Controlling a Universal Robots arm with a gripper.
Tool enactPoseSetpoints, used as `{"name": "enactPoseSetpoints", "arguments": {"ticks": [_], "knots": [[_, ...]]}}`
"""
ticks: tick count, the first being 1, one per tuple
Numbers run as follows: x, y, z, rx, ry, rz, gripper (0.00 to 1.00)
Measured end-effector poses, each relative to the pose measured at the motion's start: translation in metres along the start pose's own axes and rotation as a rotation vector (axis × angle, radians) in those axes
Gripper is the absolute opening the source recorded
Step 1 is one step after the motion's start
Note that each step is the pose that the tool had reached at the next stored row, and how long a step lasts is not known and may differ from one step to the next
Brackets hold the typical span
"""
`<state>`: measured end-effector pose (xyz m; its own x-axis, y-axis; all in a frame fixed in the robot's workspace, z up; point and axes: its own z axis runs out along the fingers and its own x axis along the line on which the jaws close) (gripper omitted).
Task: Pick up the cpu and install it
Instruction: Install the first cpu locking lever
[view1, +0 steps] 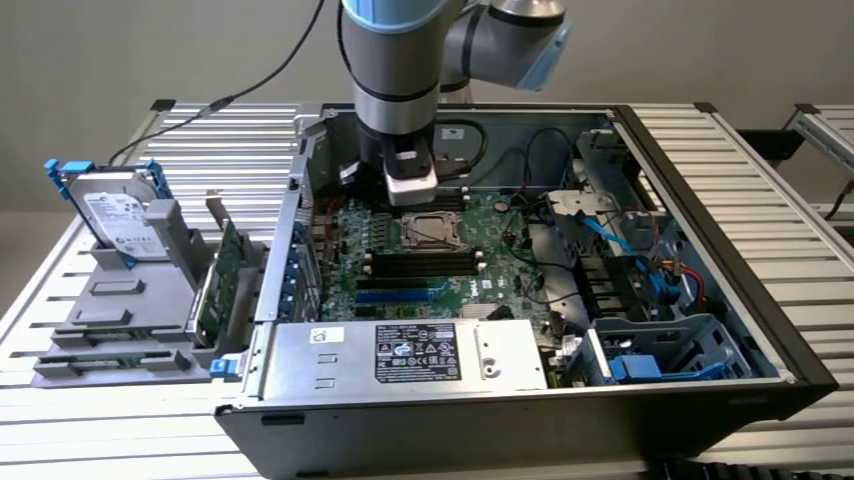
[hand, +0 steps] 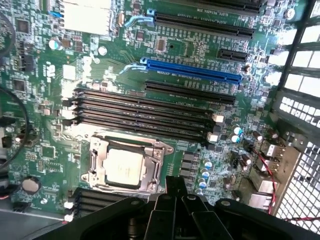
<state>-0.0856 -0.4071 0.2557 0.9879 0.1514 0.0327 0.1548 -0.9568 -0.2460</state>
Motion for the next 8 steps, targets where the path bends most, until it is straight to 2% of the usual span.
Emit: {"name": "enactPoseSetpoints", "arguments": {"ticks": [4, 8], "knots": [[0.015, 0.0039, -0.003, 0.001, -0.0005, -0.001, 0.11], [0.016, 0.011, -0.0048, 0.0012, -0.0019, -0.001, 0.11]]}}
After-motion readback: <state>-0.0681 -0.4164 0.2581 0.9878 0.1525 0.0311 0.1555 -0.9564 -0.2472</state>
